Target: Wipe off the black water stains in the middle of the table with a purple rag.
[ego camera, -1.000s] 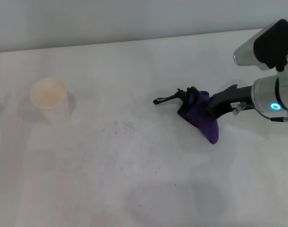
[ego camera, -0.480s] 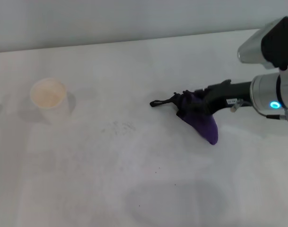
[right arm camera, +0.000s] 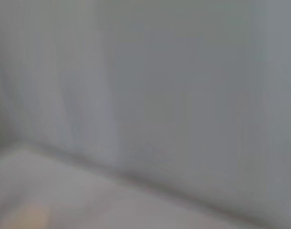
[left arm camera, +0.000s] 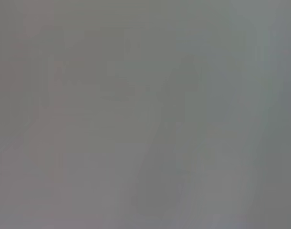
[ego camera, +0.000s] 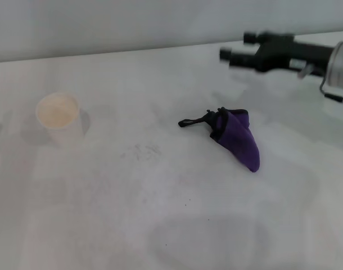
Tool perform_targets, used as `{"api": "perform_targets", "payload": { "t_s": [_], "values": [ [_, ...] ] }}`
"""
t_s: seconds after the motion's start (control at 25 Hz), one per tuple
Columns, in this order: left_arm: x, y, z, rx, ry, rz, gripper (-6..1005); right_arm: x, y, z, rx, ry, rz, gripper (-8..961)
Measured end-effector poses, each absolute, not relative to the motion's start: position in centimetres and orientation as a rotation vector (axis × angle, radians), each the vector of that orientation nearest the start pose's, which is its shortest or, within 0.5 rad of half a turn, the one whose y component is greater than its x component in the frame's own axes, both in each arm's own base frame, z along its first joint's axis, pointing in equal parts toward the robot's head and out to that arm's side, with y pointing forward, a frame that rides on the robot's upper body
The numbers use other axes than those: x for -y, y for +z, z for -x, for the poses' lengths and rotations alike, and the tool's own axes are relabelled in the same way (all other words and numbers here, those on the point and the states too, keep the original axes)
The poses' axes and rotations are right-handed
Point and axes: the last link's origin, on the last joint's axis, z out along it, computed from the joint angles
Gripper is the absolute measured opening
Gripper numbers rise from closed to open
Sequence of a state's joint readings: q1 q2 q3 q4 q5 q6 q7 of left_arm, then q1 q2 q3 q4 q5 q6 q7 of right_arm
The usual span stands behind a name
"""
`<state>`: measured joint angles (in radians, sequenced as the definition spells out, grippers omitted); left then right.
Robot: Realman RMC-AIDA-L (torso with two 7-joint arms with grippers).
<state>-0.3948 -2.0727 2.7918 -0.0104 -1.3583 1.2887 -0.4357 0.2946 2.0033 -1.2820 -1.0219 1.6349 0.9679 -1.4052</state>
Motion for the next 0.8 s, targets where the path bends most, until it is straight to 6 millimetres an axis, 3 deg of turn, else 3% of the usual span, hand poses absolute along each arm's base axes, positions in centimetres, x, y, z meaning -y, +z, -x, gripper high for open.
{"api": "perform_targets", "payload": {
  "t_s": [0.16, 0.32, 0.52, 0.8],
  "values": [
    [-30.4, 1.8, 36.6, 0.690, -0.802, 1.476, 886, -36.3, 5.3, -26.6, -0.730, 0.936, 2.120, 838],
    [-30.7, 2.1, 36.6, 0.703, -0.811, 1.434, 886, -35.2, 6.1, -29.6, -0.577, 1.028, 1.885, 876],
    [-31.1, 2.1, 36.3, 0.716, -0.834, 1.400, 886, -33.8, 5.1, -34.0, -0.455, 0.784, 1.689, 875],
    [-31.6, 2.1, 36.5, 0.756, -0.829, 1.352, 886, -33.3, 4.4, -38.2, -0.611, 0.541, 1.615, 873]
  ]
}}
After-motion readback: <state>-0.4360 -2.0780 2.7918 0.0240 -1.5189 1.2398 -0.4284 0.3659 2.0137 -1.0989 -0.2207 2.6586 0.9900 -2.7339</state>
